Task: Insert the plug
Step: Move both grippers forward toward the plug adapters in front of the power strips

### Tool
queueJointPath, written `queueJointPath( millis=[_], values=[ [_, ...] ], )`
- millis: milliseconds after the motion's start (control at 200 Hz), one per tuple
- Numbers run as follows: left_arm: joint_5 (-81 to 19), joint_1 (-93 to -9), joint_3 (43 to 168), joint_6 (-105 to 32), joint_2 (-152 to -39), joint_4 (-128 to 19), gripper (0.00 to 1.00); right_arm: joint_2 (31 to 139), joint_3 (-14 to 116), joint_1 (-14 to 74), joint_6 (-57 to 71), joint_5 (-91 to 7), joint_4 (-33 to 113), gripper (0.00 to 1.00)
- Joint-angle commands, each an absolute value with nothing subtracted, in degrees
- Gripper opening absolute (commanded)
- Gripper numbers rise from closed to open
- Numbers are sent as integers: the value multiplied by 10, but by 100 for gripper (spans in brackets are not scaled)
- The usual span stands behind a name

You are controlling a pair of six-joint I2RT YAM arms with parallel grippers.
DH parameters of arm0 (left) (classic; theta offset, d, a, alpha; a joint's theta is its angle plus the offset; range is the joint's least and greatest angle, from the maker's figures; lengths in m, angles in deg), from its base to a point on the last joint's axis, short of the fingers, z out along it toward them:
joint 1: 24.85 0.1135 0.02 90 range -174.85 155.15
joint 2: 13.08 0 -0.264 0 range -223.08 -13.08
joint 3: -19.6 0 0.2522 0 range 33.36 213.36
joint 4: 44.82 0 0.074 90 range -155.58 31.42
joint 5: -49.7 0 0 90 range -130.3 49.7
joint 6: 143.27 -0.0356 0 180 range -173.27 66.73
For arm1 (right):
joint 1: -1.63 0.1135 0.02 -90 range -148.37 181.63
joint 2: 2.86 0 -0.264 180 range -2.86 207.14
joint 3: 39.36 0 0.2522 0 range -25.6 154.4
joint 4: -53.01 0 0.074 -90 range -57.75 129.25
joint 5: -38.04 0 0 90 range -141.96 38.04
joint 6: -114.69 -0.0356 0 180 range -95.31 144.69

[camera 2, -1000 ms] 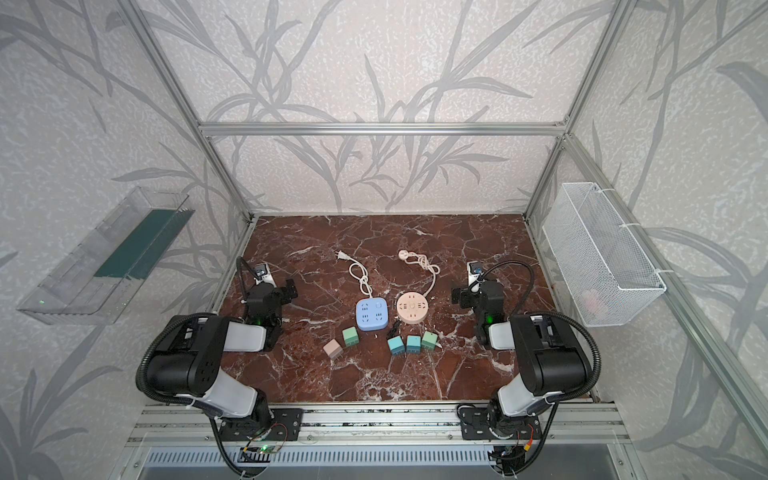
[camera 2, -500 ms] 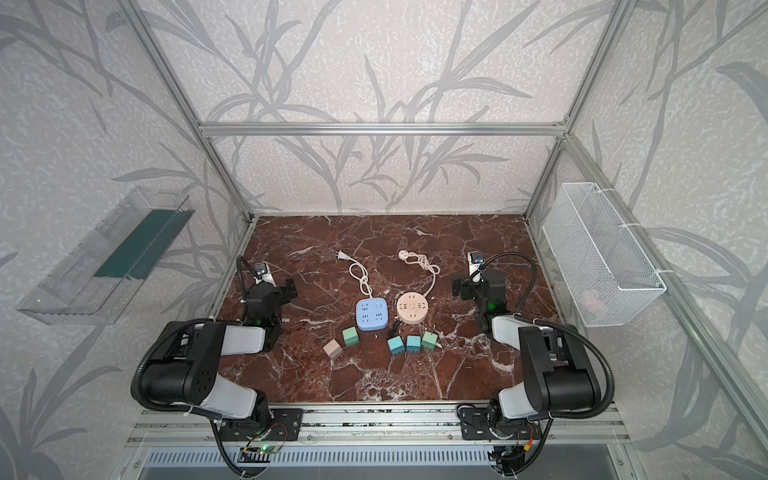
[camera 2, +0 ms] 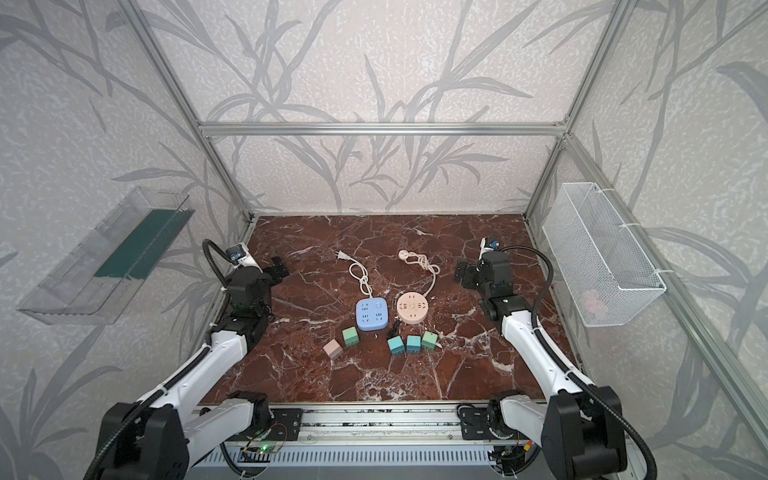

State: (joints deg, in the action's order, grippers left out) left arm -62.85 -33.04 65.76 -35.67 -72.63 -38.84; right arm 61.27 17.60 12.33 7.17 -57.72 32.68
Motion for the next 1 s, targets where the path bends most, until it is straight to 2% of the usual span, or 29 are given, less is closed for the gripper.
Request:
queueJointPath(
  millis=[0,85,180,245,315,410,615,735,995],
  values=[
    [-613,-392,678,-304,-709,-521,99,571,199,176,17,-626,180,96],
    [-641,-450,711,-289,-722,-586,99,552,200,218,-7,-634,128,90],
    [-595,-481,744,-245,-753,-650,99,552,202,251,-46,-621,75,84],
    [-533,-487,747,-213,-758,-666,99,558,209,270,-74,-625,33,76],
    [-461,-488,732,-192,-748,-647,99,564,208,292,-96,-631,13,72],
    [-422,-490,713,-158,-733,-634,99,574,199,324,-133,-627,9,68],
    [-376,-491,742,-154,-748,-714,99,621,189,359,-180,-593,15,60],
    [-375,-499,745,-163,-762,-727,99,647,175,369,-207,-564,50,57],
    [-445,-537,778,-173,-808,-774,98,696,175,384,-233,-545,86,54]
  ],
)
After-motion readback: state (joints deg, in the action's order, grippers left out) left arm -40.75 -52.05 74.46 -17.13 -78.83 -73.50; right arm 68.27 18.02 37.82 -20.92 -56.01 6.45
